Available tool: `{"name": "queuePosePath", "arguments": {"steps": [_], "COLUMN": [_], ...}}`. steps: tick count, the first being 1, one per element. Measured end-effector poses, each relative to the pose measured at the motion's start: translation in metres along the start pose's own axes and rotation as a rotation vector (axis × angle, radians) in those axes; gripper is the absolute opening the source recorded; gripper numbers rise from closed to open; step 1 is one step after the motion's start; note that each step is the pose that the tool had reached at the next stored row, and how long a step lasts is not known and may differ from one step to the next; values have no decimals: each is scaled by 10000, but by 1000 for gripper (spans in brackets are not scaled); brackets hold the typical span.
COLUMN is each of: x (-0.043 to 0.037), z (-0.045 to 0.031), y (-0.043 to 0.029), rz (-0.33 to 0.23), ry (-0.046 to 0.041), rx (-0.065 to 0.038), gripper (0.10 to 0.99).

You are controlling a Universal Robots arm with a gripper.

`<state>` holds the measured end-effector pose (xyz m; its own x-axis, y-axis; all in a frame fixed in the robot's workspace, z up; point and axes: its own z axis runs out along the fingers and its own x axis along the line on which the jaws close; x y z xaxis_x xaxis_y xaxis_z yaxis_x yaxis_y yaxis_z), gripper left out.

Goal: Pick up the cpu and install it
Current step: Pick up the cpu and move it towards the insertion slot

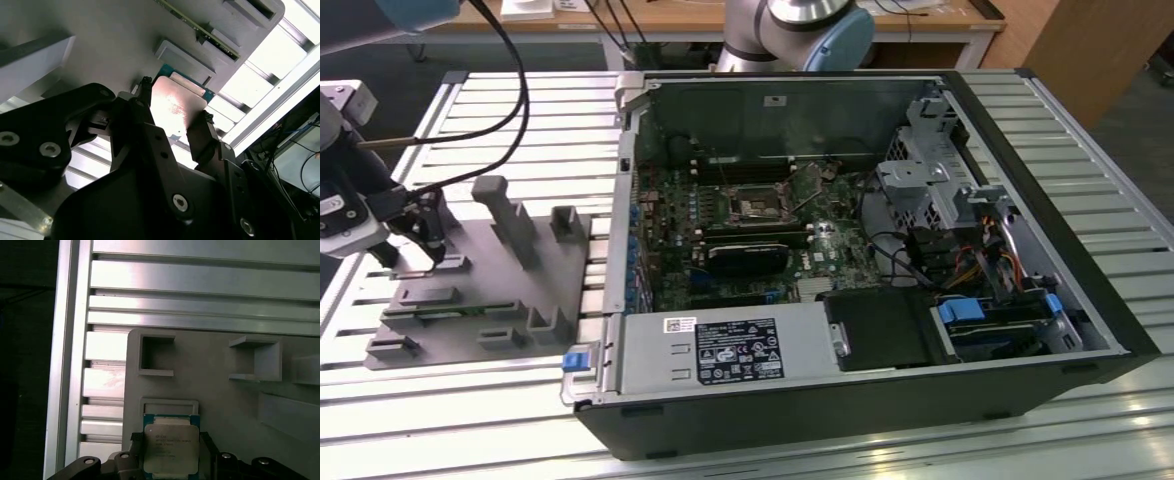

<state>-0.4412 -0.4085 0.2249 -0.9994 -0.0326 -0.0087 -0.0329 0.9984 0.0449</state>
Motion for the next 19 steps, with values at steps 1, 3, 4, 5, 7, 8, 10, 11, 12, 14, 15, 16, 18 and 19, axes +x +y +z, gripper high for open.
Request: {"name": "queuePosePath", "arguments": {"steps": [1, 3, 4, 5, 7, 8, 10, 11, 12, 14, 15, 16, 18, 19], "x": [0, 0, 0, 0, 0, 0, 0, 0, 0, 0, 0, 0, -1, 0], "z": [-4, -11, -15, -18, -24, -27, -33, -36, -39, -48, -54, -63, -69, -72], "y": [0, 0, 0, 1, 1, 1, 1, 2, 1, 2, 2, 3, 3, 3], "rz": [0, 0, 0, 0, 0, 0, 0, 0, 0, 0, 0, 0, -1, 0], "ry": [1, 1, 1, 1, 2, 1, 1, 2, 2, 3, 3, 1, 0, 0], "rx": [0, 0, 0, 0, 0, 0, 0, -1, -1, -1, -1, -3, -4, -4], "gripper": [533, 533, 533, 533, 533, 533, 533, 533, 533, 533, 533, 533, 533, 533]}}
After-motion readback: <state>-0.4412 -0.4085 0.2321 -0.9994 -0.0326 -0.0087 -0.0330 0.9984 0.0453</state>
